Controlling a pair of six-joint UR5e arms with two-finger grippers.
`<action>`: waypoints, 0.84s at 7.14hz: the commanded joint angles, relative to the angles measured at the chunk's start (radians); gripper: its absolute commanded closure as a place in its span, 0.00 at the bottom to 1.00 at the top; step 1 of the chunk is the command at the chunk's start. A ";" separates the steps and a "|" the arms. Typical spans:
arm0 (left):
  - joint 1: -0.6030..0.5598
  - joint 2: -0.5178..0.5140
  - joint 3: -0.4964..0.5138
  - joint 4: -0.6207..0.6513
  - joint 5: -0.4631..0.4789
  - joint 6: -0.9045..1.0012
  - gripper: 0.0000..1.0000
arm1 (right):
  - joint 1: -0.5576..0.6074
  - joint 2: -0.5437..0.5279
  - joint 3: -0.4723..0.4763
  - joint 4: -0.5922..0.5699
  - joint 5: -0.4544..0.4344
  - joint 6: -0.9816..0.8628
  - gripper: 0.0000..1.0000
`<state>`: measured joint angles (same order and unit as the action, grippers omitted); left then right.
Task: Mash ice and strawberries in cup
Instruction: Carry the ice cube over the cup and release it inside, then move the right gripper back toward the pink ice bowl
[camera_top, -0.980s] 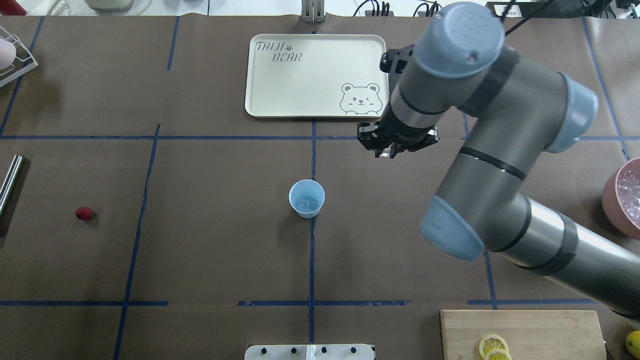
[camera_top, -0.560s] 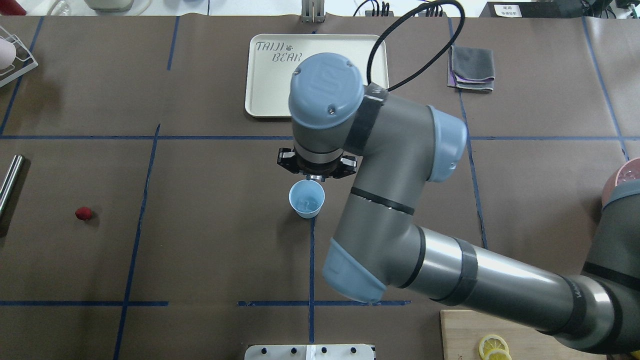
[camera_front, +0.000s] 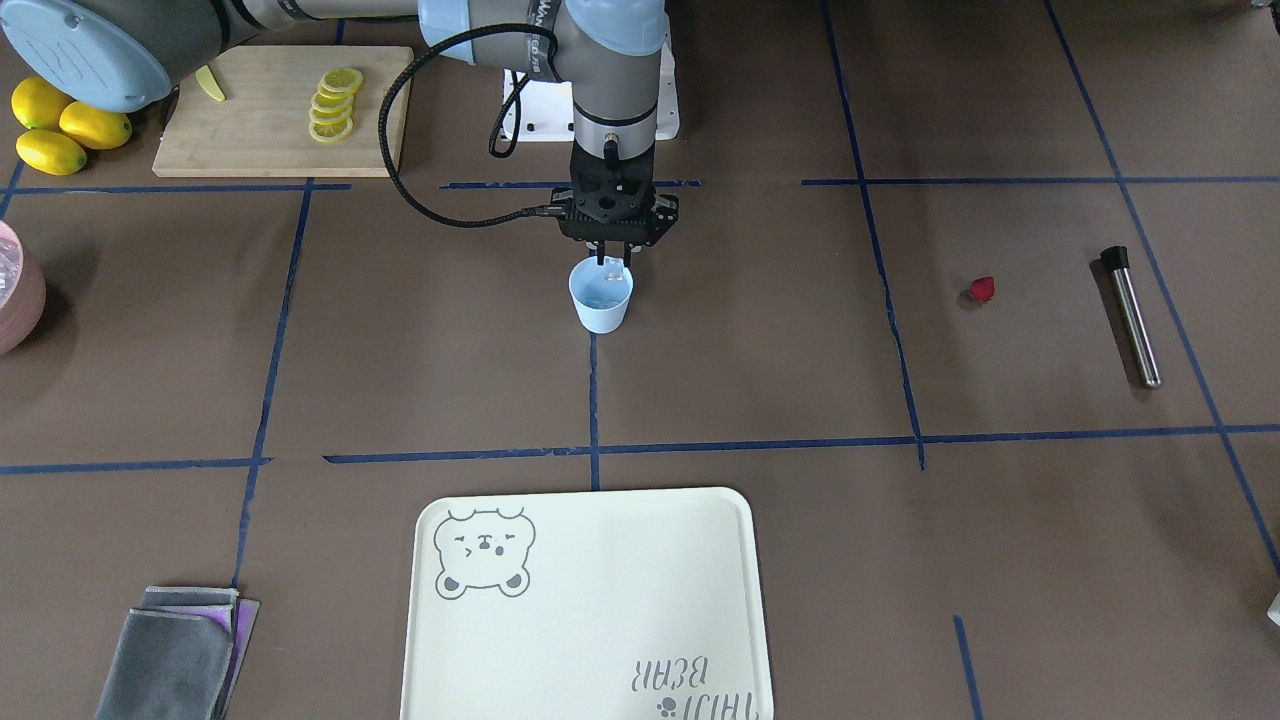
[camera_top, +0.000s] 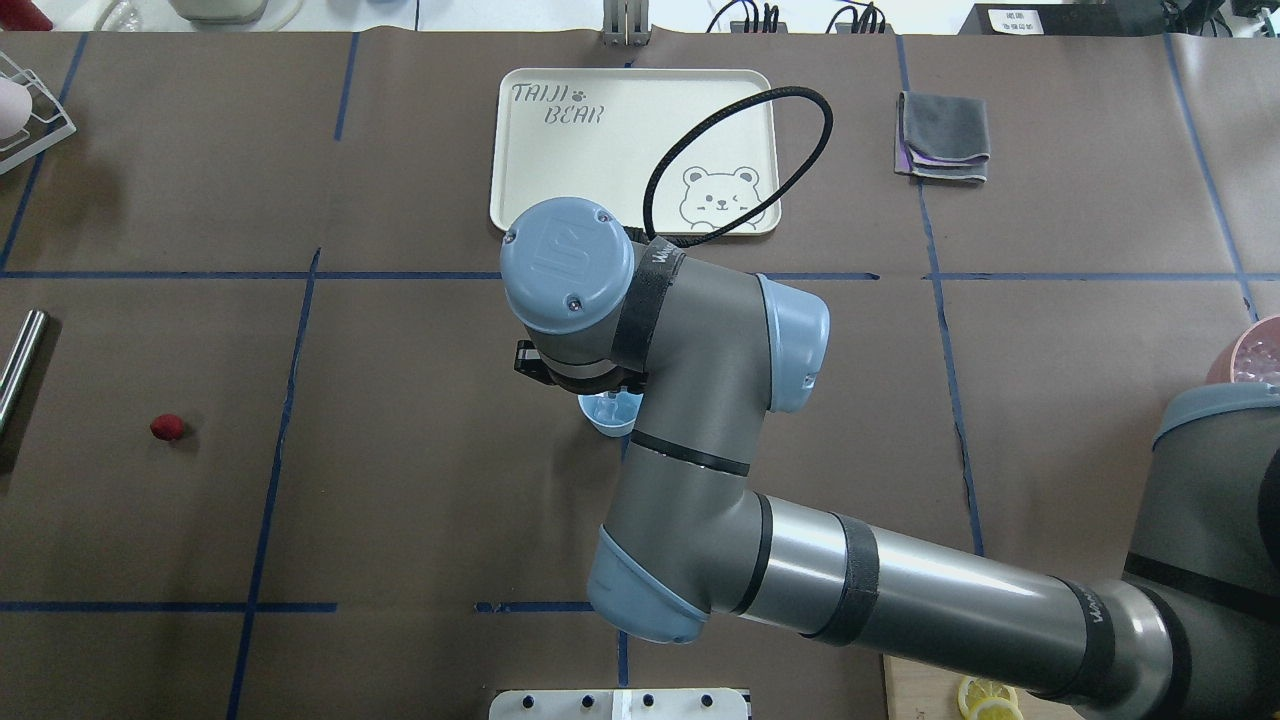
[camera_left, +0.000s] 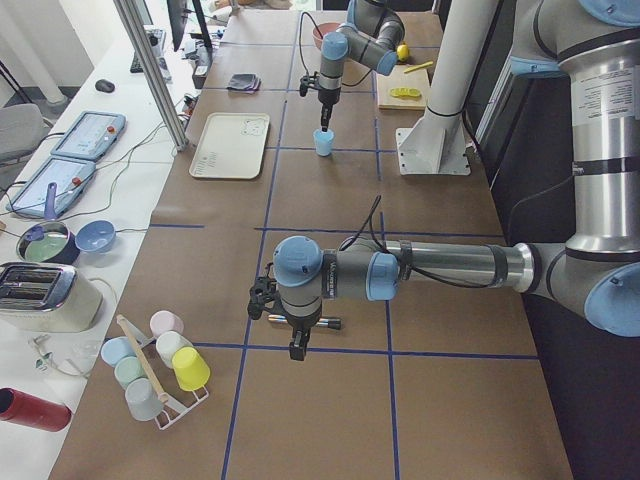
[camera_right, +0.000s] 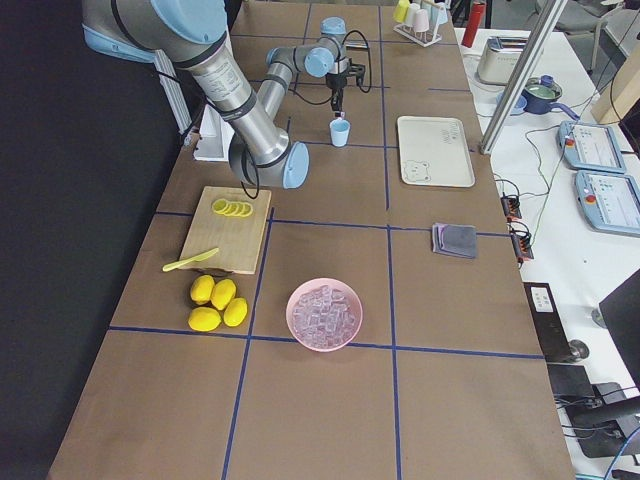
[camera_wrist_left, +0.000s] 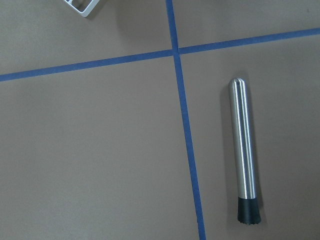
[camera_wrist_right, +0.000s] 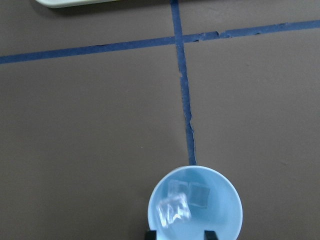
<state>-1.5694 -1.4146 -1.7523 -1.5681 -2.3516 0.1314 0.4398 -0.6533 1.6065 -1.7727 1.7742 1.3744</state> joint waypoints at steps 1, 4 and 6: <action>0.000 -0.001 0.000 -0.001 0.000 0.001 0.00 | -0.001 -0.008 0.000 0.004 -0.001 -0.006 0.02; 0.000 -0.001 -0.016 0.005 0.002 0.002 0.00 | 0.087 -0.011 0.027 -0.005 0.054 -0.087 0.02; 0.005 -0.006 -0.016 0.002 0.008 -0.006 0.00 | 0.285 -0.066 0.036 -0.007 0.224 -0.260 0.02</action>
<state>-1.5677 -1.4183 -1.7669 -1.5644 -2.3454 0.1315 0.6046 -0.6869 1.6364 -1.7779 1.9006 1.2276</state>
